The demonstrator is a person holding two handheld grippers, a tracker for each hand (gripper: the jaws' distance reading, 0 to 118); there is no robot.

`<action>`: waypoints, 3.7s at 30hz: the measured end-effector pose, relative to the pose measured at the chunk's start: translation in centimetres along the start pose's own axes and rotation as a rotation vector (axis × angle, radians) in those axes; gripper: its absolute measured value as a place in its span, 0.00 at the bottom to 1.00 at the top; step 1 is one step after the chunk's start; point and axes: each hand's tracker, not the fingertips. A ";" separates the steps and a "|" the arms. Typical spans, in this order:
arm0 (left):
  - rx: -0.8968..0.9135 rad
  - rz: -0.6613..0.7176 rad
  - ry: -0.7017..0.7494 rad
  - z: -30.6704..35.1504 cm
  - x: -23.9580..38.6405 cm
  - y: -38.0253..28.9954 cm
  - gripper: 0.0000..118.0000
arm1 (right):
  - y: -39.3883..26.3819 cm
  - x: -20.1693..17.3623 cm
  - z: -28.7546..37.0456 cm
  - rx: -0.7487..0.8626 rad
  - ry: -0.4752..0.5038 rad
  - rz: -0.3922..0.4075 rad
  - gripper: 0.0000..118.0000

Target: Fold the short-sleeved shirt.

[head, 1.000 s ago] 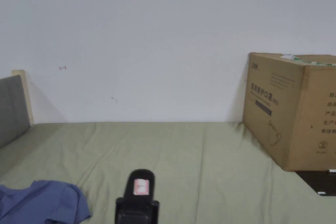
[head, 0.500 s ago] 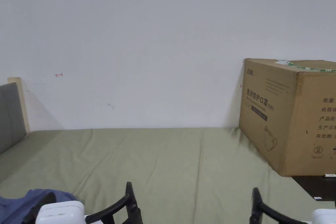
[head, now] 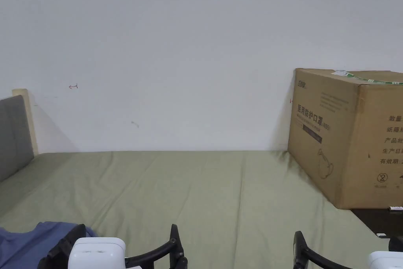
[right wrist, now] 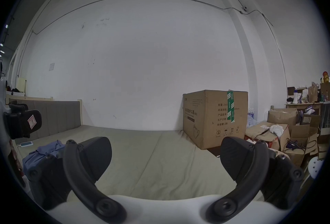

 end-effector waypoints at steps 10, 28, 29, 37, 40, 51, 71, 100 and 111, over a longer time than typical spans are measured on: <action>-0.016 0.044 0.012 0.2 -0.7 0.0 1.00 | -0.1 0.3 -0.1 -0.043 0.000 -0.054 1.00; -0.006 0.044 0.067 0.0 -0.1 -0.3 1.00 | -0.3 0.3 0.3 -0.001 -0.017 0.011 1.00; -0.003 0.029 0.073 0.0 0.0 -0.3 1.00 | -0.2 0.3 0.4 0.002 -0.011 0.010 1.00; 0.016 -0.002 0.043 0.2 0.5 0.1 1.00 | 0.1 0.6 0.6 0.012 0.006 -0.016 1.00; 0.026 -0.011 0.027 0.2 0.6 0.2 1.00 | 0.1 0.6 0.5 0.002 0.013 -0.014 1.00; -0.045 -0.072 -0.053 0.1 1.2 0.8 0.89 | -0.1 1.5 0.3 -0.030 0.105 -0.067 0.92; -0.083 -0.013 0.097 -0.5 -4.7 -0.2 0.00 | 0.9 0.0 -4.4 -0.143 0.149 -0.169 0.00; -0.954 0.125 0.242 -17.8 -36.0 -12.2 0.99 | -3.0 -12.0 -13.3 -0.473 0.556 -0.057 0.01; -1.243 0.175 0.255 -24.1 -40.5 -25.7 1.00 | -7.2 -14.7 -15.5 -0.643 0.593 -0.039 0.01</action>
